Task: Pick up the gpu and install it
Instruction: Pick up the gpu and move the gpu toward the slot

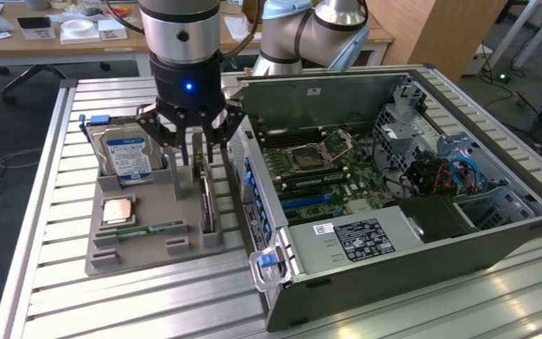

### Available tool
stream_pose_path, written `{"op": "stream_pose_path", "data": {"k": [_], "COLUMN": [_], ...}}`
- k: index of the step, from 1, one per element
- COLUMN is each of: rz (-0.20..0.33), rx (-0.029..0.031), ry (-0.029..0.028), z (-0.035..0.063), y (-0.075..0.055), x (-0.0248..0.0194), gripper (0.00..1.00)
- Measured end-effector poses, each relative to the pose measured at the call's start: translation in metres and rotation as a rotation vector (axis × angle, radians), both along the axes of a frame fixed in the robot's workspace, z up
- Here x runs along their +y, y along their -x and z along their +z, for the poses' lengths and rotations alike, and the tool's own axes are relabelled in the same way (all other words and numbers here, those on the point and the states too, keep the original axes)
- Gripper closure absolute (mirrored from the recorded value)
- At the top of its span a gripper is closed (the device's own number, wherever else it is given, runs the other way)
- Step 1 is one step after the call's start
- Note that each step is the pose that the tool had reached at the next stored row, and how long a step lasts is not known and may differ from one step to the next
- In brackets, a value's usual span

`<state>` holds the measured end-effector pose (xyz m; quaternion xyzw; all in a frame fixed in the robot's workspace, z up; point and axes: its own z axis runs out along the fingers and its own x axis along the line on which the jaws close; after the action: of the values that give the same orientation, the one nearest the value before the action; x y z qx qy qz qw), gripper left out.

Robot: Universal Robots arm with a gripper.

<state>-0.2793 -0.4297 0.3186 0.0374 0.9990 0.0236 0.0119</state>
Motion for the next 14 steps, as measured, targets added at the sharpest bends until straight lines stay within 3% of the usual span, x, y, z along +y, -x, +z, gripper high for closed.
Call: {"op": "stream_pose_path", "data": {"k": [14], "rz": [0.0], "rx": [-0.0002], "ry": [-0.0001], "z": [-0.0231], "y": [0.0], "x": [0.0], "gripper": [0.58]}}
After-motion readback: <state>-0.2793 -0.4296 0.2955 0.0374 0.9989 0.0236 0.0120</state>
